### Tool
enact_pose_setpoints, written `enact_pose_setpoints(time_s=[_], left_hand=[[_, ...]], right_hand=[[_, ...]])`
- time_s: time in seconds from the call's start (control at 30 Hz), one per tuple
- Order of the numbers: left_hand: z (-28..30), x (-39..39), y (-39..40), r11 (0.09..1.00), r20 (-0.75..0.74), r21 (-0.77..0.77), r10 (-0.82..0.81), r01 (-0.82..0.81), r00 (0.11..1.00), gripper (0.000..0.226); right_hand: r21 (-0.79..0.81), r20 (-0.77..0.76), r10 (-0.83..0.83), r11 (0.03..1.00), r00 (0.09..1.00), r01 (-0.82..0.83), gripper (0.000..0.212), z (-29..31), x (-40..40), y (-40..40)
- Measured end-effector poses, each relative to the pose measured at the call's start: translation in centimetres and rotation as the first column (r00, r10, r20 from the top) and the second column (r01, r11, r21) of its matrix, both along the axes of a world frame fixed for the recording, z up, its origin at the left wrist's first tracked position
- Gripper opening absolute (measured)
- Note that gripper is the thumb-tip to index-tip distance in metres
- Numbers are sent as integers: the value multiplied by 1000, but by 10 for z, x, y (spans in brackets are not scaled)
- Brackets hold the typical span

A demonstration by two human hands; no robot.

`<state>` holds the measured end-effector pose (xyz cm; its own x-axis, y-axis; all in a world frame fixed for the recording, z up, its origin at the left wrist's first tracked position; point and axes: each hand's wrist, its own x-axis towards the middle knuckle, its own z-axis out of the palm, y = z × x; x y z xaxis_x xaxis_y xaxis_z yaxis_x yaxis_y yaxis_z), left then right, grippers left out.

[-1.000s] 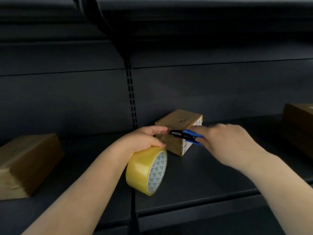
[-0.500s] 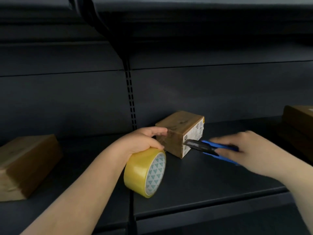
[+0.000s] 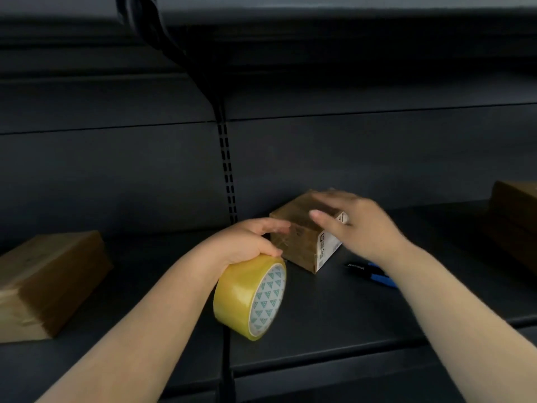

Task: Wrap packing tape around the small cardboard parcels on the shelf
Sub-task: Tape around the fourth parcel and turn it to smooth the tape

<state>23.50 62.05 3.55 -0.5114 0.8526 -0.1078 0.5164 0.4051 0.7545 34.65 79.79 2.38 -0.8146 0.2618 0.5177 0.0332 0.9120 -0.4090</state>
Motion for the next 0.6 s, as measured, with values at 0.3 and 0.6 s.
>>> enact_pose_setpoints(time_s=[0.3, 0.6], left_hand=[[0, -2, -1, 999, 67, -33, 40, -38, 997, 62], [3, -13, -19, 996, 183, -68, 76, -65, 980, 57]], right_hand=[[94, 162, 5, 995, 987, -20, 58, -17, -35, -7], [172, 159, -30, 985, 987, 2, 58, -16, -37, -4]])
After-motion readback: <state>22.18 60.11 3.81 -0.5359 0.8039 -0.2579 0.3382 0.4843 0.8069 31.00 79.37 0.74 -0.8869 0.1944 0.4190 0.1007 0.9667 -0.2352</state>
